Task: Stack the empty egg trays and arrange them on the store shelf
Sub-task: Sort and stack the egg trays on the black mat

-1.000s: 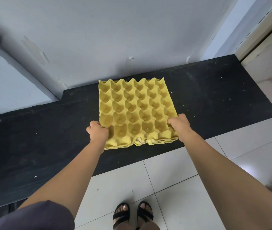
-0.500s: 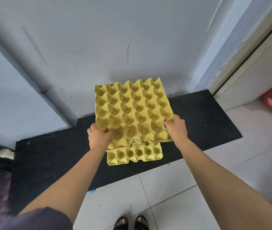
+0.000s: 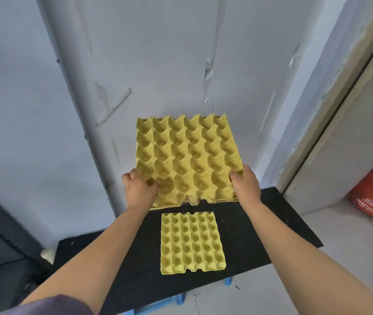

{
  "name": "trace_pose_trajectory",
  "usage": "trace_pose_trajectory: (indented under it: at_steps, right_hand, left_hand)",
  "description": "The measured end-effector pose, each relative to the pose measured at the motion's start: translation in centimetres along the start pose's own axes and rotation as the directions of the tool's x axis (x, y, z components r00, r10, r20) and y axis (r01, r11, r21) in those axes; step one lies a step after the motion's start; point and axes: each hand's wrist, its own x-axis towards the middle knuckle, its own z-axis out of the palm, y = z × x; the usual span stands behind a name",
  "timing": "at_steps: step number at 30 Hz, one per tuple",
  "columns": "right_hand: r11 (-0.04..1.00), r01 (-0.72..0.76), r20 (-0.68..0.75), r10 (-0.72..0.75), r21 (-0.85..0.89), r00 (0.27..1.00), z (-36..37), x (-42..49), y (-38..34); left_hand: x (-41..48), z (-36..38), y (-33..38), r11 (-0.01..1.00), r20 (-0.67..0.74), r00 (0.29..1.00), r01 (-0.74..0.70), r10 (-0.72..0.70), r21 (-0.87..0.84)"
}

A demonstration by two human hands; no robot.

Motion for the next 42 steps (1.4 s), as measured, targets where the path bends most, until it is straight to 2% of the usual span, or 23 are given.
trace_pose_trajectory:
  at_steps: [9,17,23,29,33,36,38,42]
  right_hand:
    - [0.991,0.133,-0.012,-0.133,-0.005,0.991,-2.4,-8.0,-4.9]
    - [0.965,0.258,0.085,-0.262,0.056,0.961,-1.3,-17.1,-11.4]
    - [0.942,0.332,0.193,-0.336,0.054,0.922,1.4,-24.0,-16.8]
    - [0.929,0.367,0.32,-0.363,0.05,0.875,6.4,-33.4,-21.3]
    - [0.953,0.302,0.363,-0.29,0.025,0.886,10.1,-39.5,-22.1]
    - [0.979,0.201,0.342,-0.197,0.023,0.919,11.6,-42.5,-20.1]
    - [0.987,0.156,0.332,-0.16,0.039,0.93,12.0,-44.0,-19.1]
    - [0.986,0.165,0.309,-0.162,0.017,0.937,11.8,-45.7,-19.0]
  left_hand:
    - [-8.1,-9.3,0.4,0.999,-0.154,0.987,-0.044,0.045,0.011]
    - [-15.8,-20.4,-2.1,0.999,-0.323,0.946,0.011,0.004,0.046]
    - [-20.7,-29.0,-5.1,0.981,-0.404,0.903,0.183,-0.143,0.062]
    - [-26.1,-38.2,-10.9,0.957,-0.43,0.871,0.286,-0.237,0.052]
    - [-29.2,-43.6,-14.9,0.955,-0.37,0.908,0.263,-0.196,0.139]
    - [-29.9,-45.3,-16.5,0.968,-0.367,0.91,0.237,-0.191,0.086]
    - [-29.8,-45.6,-17.5,0.967,-0.35,0.921,0.226,-0.172,0.118]
    - [-30.2,-45.4,-19.6,0.946,-0.274,0.938,0.266,-0.211,0.183]
